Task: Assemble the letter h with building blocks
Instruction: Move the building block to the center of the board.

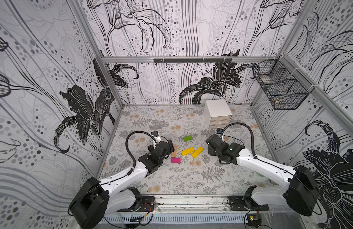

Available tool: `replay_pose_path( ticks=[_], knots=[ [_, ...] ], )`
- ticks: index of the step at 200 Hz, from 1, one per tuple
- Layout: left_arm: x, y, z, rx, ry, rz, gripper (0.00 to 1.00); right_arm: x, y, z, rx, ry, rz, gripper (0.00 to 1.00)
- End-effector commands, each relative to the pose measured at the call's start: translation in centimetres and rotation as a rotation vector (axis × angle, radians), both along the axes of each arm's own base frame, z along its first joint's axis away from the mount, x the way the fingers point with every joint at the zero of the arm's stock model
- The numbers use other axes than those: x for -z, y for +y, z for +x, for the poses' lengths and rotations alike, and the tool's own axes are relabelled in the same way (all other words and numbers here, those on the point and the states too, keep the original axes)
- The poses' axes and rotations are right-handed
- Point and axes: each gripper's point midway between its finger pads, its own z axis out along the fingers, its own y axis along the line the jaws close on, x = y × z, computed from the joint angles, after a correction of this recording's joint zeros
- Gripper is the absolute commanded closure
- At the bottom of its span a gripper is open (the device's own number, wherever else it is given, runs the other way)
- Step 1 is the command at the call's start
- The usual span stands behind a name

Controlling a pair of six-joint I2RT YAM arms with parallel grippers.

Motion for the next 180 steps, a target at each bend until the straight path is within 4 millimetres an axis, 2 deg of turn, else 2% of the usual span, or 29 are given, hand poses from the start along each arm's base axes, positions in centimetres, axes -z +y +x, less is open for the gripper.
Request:
replay_pose_path(
  ticks=[1, 16, 26, 50, 89, 127, 180],
  knots=[
    [-0.8, -1.0, 0.3, 0.017, -0.027, -0.071, 0.01, -0.6, -0.6, 0.7, 0.08, -0.056, -0.001, 0.26],
    [-0.5, -0.8, 0.3, 0.002, -0.005, -0.065, 0.0, -0.9, -0.2, 0.6, 0.068, -0.05, 0.024, 0.26],
    [-0.3, -0.6, 0.1, -0.012, 0.012, -0.06, 0.01, -0.8, 0.8, 0.5, 0.018, -0.028, 0.048, 0.27],
    [0.5, -0.5, -0.1, -0.019, 0.042, -0.055, 0.14, -0.3, 2.6, 0.6, -0.039, 0.021, 0.081, 0.28],
    [1.6, -2.1, 0.0, 0.04, 0.087, -0.085, 0.26, 1.2, 4.1, 0.4, -0.064, 0.096, 0.112, 0.29],
    [3.1, -4.6, 0.8, 0.107, 0.142, -0.126, 0.36, 2.4, 5.2, 0.0, -0.08, 0.155, 0.139, 0.3],
    [6.0, -5.6, 1.1, 0.099, 0.227, -0.129, 0.37, 4.3, 7.0, -0.8, -0.106, 0.211, 0.161, 0.31]
  ],
)
